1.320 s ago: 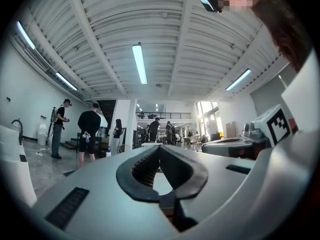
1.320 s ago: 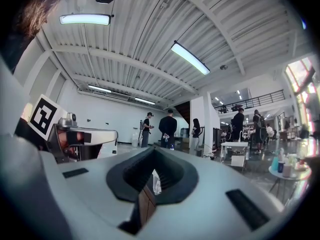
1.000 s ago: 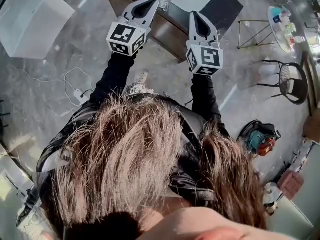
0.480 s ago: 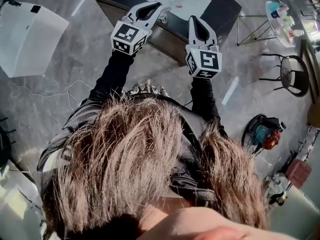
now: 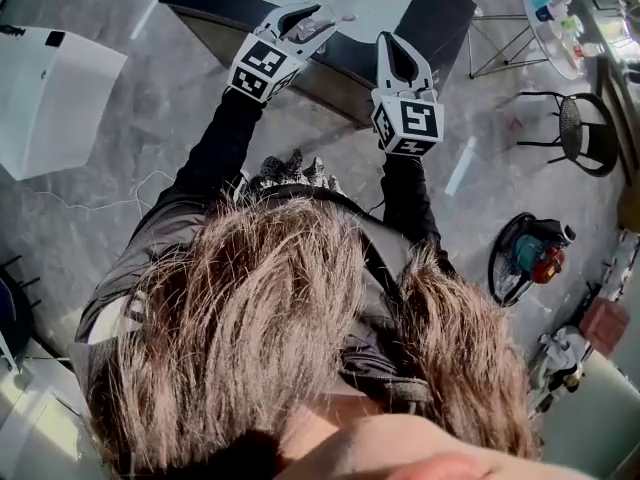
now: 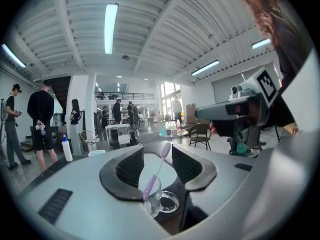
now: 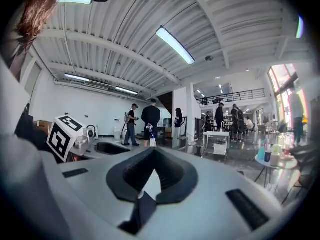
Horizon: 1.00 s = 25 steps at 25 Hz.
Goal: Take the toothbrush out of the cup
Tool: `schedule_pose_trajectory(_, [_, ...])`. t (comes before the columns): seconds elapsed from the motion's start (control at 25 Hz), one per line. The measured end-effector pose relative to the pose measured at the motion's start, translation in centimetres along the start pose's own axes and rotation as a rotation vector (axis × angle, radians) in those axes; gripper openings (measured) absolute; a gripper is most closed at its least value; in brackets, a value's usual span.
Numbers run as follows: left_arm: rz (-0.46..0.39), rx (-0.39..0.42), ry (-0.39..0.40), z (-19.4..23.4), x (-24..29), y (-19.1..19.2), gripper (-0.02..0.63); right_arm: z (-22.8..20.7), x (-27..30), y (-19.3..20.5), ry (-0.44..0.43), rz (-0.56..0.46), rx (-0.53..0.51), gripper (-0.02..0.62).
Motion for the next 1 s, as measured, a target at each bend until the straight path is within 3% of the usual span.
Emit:
schedule_pose_trajectory(0.2, [0.09,0.053,0.064,-0.1,1.3,2.1,0.164,-0.7,0.3,0.3,0.024,0.01,0.001,0.005])
schedule_pose_trajectory(0.72, [0.173,0.158,0.125,0.2,4.8,3.7,0.178,-1.9,0.1,0.7,0.069,0.035,0.016,0.005])
schedule_pose_trajectory(1.0, [0.256,0.288,0.164,-0.3,5.5,4.1,0.178,-2.1,-0.1,0.8,0.086,0.042,0.016,0.005])
Point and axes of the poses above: the fingertips, and each gripper's own axes: x forward along the fingers, z to its left, y out of its underside, the point moved 5 cm from there along -x, backward along the fingers, and after that the axes turned 3 degrees about -z, right-handed, at the moved point
